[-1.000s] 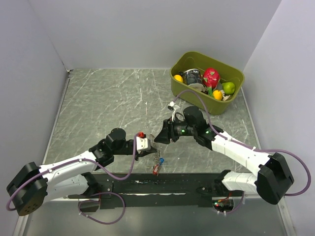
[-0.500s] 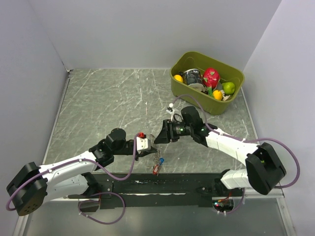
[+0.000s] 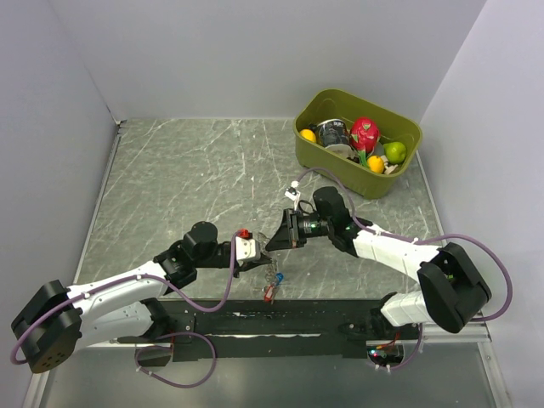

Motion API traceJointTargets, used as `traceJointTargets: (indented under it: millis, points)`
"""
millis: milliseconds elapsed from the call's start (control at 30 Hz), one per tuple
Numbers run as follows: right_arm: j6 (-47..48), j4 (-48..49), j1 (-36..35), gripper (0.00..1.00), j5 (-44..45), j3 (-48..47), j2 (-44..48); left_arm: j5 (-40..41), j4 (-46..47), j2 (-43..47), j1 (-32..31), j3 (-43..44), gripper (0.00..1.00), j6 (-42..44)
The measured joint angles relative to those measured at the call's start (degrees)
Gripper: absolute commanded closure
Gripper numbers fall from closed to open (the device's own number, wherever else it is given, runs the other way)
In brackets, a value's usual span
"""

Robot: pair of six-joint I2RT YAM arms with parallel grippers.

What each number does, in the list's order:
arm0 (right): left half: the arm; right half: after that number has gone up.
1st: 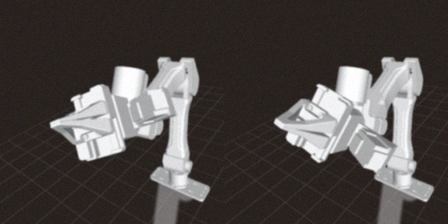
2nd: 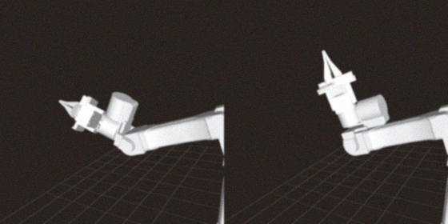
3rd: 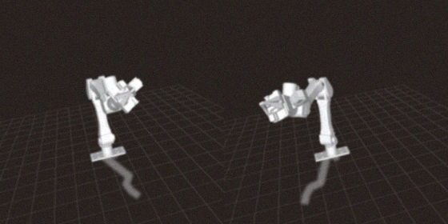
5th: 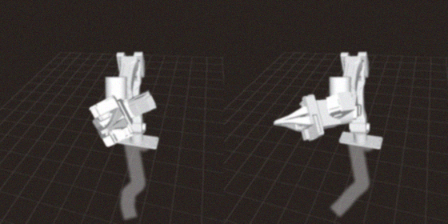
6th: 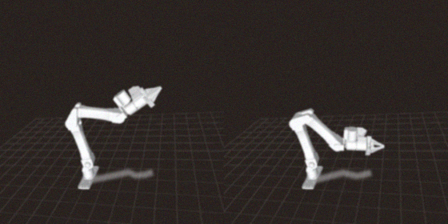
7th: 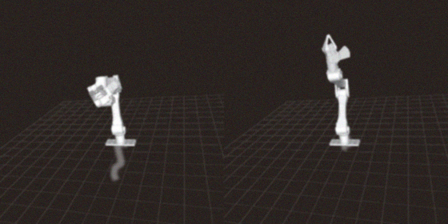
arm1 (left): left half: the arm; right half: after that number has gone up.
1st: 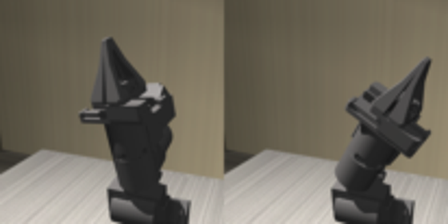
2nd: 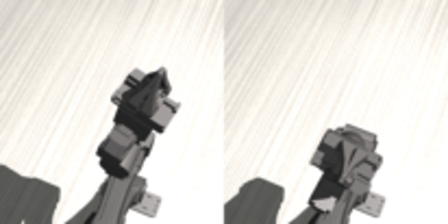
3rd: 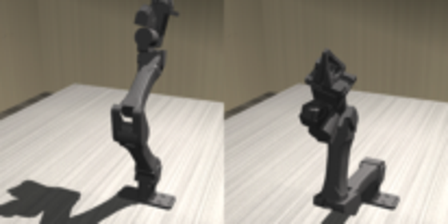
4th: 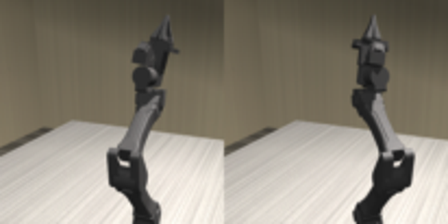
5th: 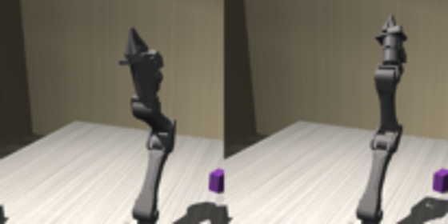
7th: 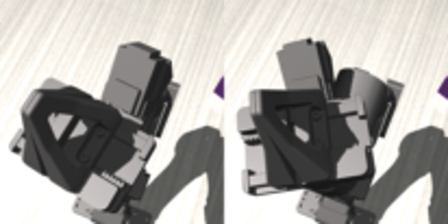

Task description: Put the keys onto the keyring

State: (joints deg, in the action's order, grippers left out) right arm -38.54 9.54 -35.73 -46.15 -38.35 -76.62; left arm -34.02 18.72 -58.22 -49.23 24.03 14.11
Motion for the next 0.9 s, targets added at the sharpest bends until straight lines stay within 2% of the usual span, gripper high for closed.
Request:
traceJointTargets:
  millis: [33,67,400,900]
  points:
    - [-0.35,0.48,0.00,0.92,-0.07,0.20,0.00,0.00,0.00,0.00,0.00,0.00,0.99,0.02]
    - [-0.68,0.83,0.00,1.00,-0.04,0.24,0.00,0.00,-0.02,0.00,0.00,0.00,0.99,0.00]
    - [-1.81,2.97,0.04,1.00,0.96,1.64,0.33,0.90,-0.39,0.33,-0.31,0.00,0.99,0.04]
    - [-0.98,4.96,0.70,1.00,4.50,6.73,7.82,1.40,-0.63,0.11,-0.74,0.11,0.99,0.31]
